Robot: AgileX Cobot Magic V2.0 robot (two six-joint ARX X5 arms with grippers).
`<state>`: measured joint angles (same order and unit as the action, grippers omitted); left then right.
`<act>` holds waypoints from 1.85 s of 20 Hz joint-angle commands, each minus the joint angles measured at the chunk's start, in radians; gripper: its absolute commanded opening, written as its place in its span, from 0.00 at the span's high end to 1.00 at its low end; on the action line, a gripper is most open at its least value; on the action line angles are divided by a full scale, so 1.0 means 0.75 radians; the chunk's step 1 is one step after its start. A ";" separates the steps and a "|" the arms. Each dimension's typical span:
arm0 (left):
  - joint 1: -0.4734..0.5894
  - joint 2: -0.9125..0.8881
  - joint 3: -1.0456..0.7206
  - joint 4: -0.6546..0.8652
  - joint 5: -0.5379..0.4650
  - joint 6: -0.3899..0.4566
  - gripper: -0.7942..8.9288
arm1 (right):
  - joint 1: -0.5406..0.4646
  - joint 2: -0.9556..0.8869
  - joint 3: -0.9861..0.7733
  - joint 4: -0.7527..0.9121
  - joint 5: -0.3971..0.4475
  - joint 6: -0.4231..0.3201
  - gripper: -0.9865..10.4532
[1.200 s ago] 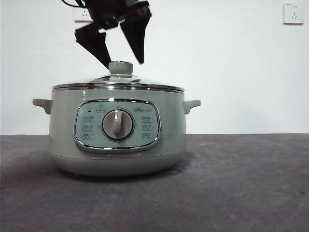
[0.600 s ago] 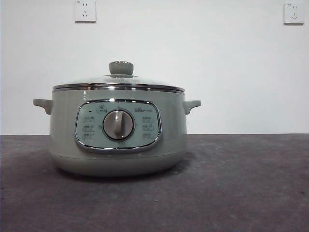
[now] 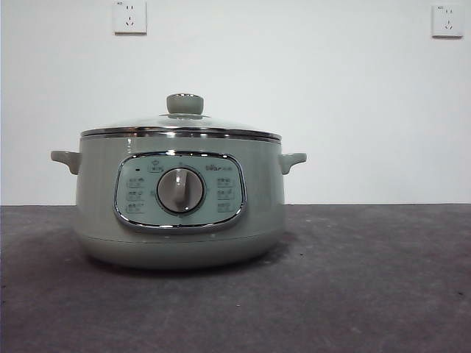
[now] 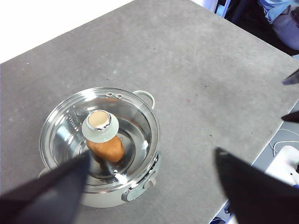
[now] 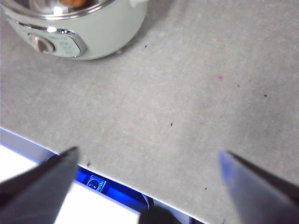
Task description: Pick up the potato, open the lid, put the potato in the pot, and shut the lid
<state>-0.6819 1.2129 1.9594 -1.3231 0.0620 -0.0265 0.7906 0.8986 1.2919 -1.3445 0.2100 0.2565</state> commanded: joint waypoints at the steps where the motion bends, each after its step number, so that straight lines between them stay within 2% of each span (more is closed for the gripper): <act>1: -0.004 0.002 -0.003 0.004 0.001 -0.012 0.92 | 0.003 0.002 -0.011 0.012 -0.005 0.027 0.92; 3: -0.004 0.012 -0.003 0.004 -0.003 -0.011 0.92 | 0.002 0.003 -0.011 0.014 0.017 0.032 0.91; 7: -0.003 0.052 -0.003 0.005 -0.009 -0.010 0.92 | 0.002 0.003 -0.011 0.013 0.145 0.032 0.91; 12: 0.004 0.137 -0.003 0.005 -0.015 -0.008 0.92 | 0.002 0.009 -0.011 0.013 0.150 0.032 0.91; 15: 0.100 0.111 -0.042 0.005 -0.038 0.247 0.92 | 0.002 0.011 -0.011 0.014 0.150 0.032 0.91; 16: 0.133 0.081 -0.091 0.007 -0.038 0.273 0.92 | 0.002 0.011 -0.011 0.013 0.150 0.032 0.91; 18: 0.234 -0.038 -0.307 0.138 -0.025 0.249 0.92 | 0.002 0.011 -0.011 0.013 0.150 0.032 0.91; 21: 0.428 -0.341 -0.851 0.597 0.076 0.215 0.92 | 0.002 0.011 -0.011 0.013 0.150 0.032 0.91; 24: 0.599 -0.688 -1.466 1.108 0.082 0.205 0.92 | 0.002 0.011 -0.011 0.013 0.150 0.032 0.91; 27: 0.711 -0.987 -2.012 1.555 0.082 0.130 0.92 | 0.002 0.011 -0.011 0.013 0.150 0.032 0.91; 28: 0.732 -1.066 -2.145 1.630 0.082 0.130 0.92 | 0.002 0.011 -0.011 0.013 0.150 0.032 0.91; 31: 0.770 -1.242 -2.398 1.692 0.079 0.129 0.92 | 0.002 0.011 -0.011 0.013 0.150 0.032 0.91; 35: 0.815 -1.412 -2.562 1.695 -0.017 0.046 0.92 | 0.002 0.011 -0.011 0.013 0.150 0.032 0.91; 37: 0.833 -1.479 -2.603 1.648 -0.017 0.012 0.92 | 0.002 0.011 -0.011 0.014 0.150 0.032 0.91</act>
<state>-0.0589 0.1024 0.0181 -0.0971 0.0505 0.0067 0.7906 0.9066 1.2919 -1.3388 0.3180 0.2707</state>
